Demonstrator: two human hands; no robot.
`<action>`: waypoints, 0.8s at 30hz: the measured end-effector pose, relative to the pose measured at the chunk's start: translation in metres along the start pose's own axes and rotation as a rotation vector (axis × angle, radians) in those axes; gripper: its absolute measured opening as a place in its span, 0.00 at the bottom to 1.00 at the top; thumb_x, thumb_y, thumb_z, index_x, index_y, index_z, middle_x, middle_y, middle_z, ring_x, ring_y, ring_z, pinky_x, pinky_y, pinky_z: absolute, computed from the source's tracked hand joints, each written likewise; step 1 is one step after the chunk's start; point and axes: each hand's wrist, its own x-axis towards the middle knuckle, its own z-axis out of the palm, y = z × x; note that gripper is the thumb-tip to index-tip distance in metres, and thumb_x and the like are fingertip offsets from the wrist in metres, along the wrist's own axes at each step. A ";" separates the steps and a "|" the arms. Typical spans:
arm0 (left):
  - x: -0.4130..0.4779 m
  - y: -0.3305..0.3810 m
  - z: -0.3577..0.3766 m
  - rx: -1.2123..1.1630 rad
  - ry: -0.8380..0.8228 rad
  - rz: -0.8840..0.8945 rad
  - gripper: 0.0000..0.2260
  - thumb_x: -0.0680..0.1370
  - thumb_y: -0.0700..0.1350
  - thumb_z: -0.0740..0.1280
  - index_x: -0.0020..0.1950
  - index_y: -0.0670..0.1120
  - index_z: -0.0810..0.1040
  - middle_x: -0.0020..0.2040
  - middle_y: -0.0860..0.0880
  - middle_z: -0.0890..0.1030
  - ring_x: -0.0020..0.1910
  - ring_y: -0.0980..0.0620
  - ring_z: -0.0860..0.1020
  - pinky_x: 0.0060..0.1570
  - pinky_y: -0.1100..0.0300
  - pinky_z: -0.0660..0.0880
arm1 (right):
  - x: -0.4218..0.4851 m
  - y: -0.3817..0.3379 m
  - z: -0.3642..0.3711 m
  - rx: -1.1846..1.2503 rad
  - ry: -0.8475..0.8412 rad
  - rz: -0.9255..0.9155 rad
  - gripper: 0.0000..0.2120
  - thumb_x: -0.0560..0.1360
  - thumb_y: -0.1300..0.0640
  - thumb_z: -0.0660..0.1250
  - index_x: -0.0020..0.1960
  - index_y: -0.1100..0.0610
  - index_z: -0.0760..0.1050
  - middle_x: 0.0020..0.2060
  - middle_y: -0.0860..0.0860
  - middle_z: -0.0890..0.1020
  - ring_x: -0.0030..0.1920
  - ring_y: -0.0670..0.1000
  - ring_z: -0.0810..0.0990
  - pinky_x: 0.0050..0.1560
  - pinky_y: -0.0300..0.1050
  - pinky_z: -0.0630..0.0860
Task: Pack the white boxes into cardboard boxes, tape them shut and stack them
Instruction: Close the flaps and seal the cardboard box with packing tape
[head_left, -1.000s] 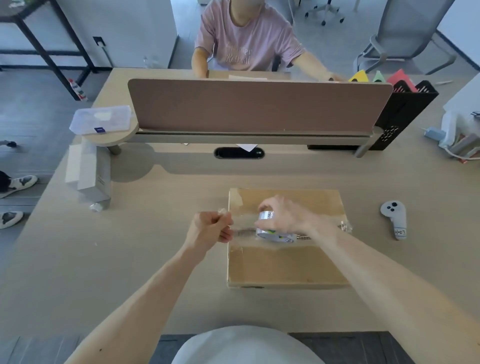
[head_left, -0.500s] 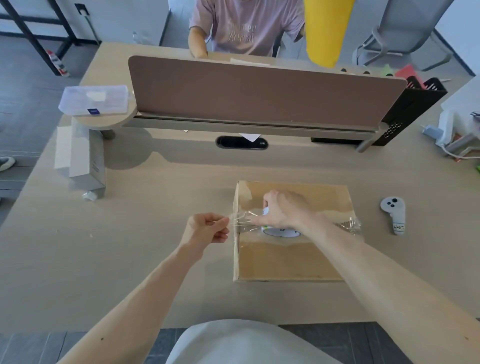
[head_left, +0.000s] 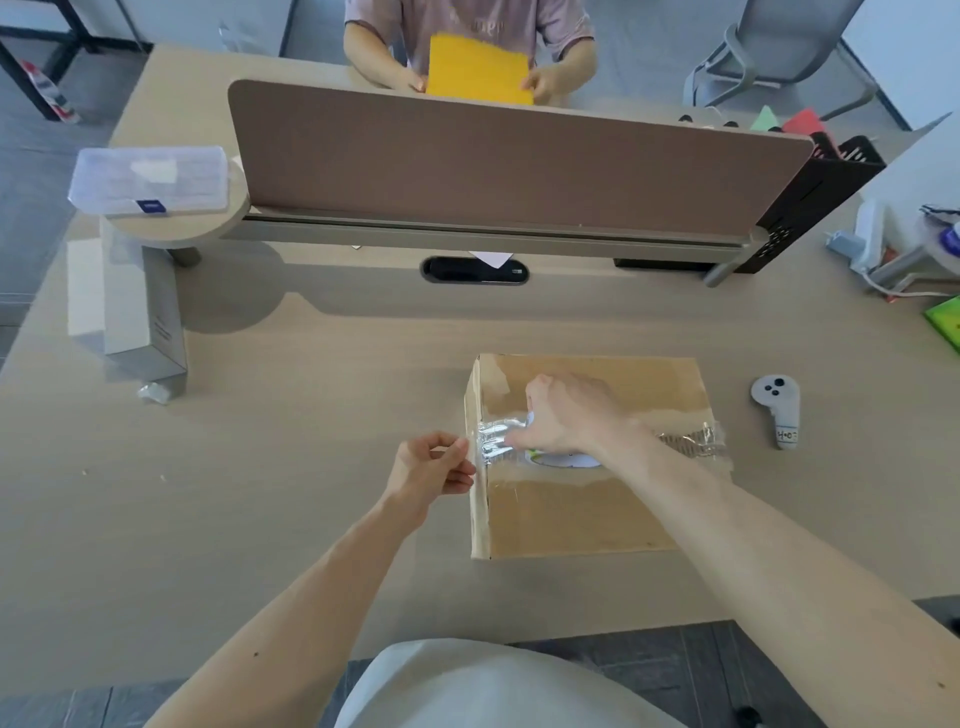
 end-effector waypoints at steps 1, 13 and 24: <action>0.003 -0.004 0.000 0.003 0.010 -0.012 0.07 0.80 0.43 0.70 0.45 0.40 0.77 0.34 0.42 0.82 0.29 0.48 0.79 0.33 0.57 0.80 | 0.000 0.000 0.000 -0.002 0.009 -0.002 0.19 0.66 0.41 0.68 0.45 0.56 0.76 0.39 0.51 0.81 0.39 0.56 0.80 0.33 0.44 0.69; 0.010 -0.008 0.008 0.066 0.226 0.030 0.04 0.82 0.49 0.62 0.51 0.52 0.76 0.50 0.52 0.78 0.49 0.51 0.78 0.52 0.51 0.75 | -0.002 0.001 0.003 0.049 0.071 -0.027 0.18 0.69 0.44 0.67 0.34 0.53 0.63 0.32 0.50 0.74 0.36 0.57 0.74 0.31 0.45 0.63; -0.014 0.020 0.076 0.227 0.139 0.290 0.17 0.86 0.55 0.50 0.75 0.61 0.59 0.62 0.68 0.73 0.59 0.76 0.72 0.56 0.75 0.67 | -0.015 0.066 0.002 0.694 -0.104 -0.252 0.21 0.73 0.41 0.70 0.33 0.56 0.71 0.27 0.45 0.70 0.30 0.48 0.67 0.32 0.42 0.62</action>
